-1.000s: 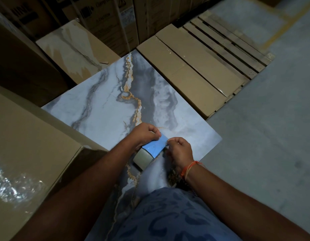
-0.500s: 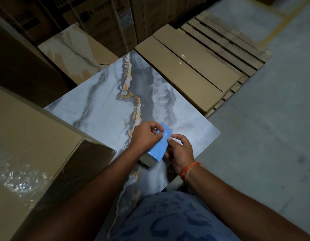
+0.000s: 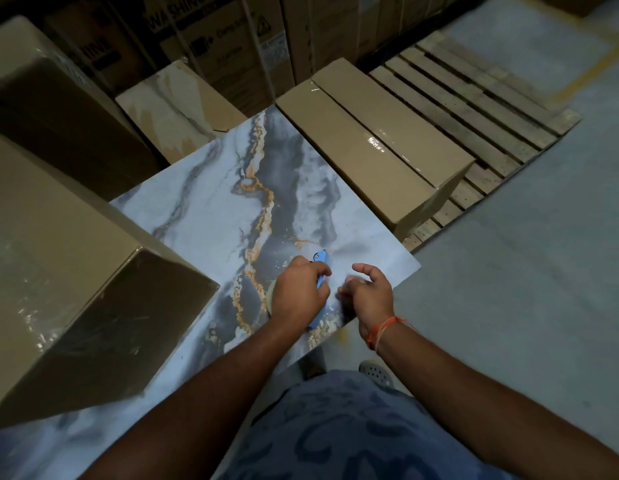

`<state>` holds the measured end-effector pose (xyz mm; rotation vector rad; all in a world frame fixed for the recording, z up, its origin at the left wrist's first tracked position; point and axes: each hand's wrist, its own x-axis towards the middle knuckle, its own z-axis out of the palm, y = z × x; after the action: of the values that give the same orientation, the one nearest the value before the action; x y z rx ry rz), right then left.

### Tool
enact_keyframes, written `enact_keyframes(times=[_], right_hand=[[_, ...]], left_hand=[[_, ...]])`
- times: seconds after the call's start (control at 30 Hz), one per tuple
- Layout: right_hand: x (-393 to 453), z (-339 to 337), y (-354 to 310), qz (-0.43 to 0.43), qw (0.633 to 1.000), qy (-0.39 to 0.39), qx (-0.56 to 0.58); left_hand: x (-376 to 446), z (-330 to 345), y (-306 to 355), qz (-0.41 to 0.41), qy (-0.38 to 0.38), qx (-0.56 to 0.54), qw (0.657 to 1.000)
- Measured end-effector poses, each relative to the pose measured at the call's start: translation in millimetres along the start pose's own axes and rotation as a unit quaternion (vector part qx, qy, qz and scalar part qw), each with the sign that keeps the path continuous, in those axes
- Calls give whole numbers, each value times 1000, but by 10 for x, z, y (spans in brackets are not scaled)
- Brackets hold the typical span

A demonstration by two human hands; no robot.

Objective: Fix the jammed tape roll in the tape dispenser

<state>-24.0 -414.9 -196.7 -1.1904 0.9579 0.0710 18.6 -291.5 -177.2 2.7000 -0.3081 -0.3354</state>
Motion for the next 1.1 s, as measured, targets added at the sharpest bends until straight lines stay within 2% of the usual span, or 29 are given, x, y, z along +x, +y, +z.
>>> enact_keyframes(times=[0.17, 0.3, 0.5, 0.7, 0.87, 1.0, 1.1], right_hand=[[3, -315, -44, 10, 998, -58, -22], [-8, -482, -89, 19, 995, -90, -41], [-50, -606, -118, 9, 987, -140, -78], [-126, -625, -87, -63, 967, -179, -170], [-280, -564, -115, -256, 901, -198, -289], [-435, -455, -218, -341, 850, -226, -332], [-598, -404, -232, -409, 796, -235, -380]], left_hand=[[-163, 149, 164, -27, 29, 65, 997], [-239, 149, 223, -16, 36, 90, 995], [-526, 106, 271, -45, 93, 56, 993], [-909, 65, 316, -93, 154, 40, 983], [-1139, -69, 296, -112, 195, 51, 973], [-1291, -218, 220, -115, 234, 53, 964], [-1482, -302, 174, -122, 250, 43, 959]])
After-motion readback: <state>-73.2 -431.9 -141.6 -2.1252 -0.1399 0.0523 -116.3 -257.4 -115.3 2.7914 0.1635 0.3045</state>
